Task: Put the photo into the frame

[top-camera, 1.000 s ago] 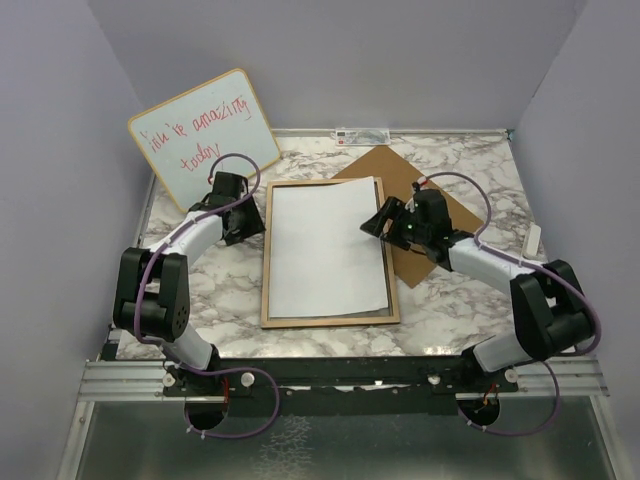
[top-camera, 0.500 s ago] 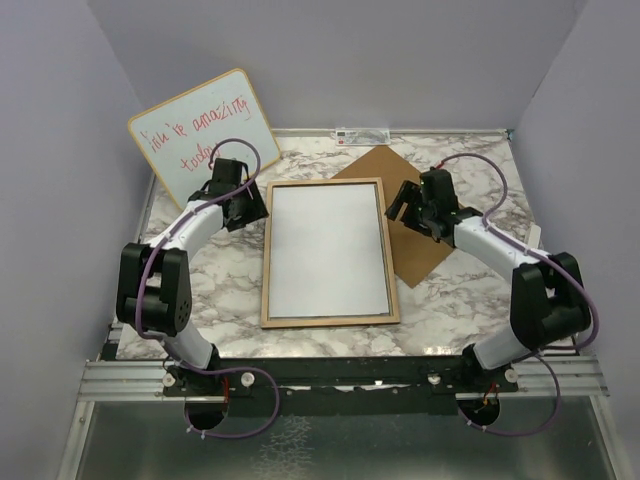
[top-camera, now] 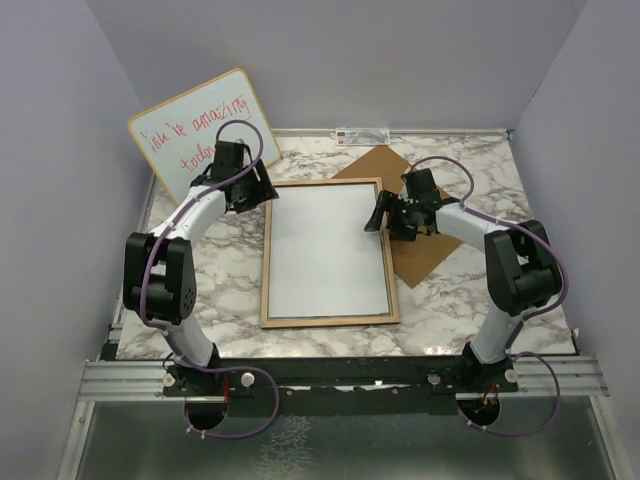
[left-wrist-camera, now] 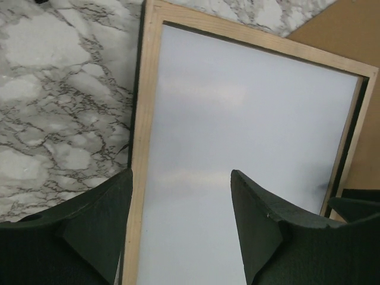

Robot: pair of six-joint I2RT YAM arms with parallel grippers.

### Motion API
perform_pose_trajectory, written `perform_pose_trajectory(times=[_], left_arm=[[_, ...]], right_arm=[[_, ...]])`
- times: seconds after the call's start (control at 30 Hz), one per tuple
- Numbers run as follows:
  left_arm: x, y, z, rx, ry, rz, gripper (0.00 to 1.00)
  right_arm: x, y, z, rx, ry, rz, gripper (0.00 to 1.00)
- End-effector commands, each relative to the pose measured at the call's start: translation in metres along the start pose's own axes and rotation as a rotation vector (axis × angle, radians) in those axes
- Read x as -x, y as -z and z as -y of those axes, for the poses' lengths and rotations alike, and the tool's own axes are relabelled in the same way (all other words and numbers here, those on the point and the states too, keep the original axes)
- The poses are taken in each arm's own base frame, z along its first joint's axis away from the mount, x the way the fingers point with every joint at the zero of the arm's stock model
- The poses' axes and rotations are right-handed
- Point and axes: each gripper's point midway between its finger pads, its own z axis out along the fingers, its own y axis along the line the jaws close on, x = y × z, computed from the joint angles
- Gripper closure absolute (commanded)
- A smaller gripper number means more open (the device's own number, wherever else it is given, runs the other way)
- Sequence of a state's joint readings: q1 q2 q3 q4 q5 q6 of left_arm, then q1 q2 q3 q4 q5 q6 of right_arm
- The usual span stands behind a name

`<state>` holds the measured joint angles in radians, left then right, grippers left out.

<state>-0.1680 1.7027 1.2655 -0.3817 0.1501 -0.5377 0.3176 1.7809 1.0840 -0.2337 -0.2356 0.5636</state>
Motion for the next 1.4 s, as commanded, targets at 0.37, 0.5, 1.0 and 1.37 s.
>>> perform_pose_trajectory(times=[0.37,0.5,1.0,1.37], left_arm=[[-0.014,-0.040,0.113,-0.243,-0.045,-0.079,0.32],[-0.024,-0.049,0.140,-0.295,-0.066,-0.097,0.32],[-0.073,-0.081,0.263,-0.582,-0.234,-0.094,0.31],[-0.165,-0.129,0.263,-0.456,-0.345,-0.228,0.30]], right_arm=[[-0.023,0.006,-0.057,0.390,0.185,-0.163,0.20],[-0.006,0.008,-0.040,0.277,0.157,-0.073,0.20],[0.058,0.091,0.128,-0.224,-0.463,0.357,0.21],[0.068,0.097,0.168,-0.294,-0.580,0.356,0.22]])
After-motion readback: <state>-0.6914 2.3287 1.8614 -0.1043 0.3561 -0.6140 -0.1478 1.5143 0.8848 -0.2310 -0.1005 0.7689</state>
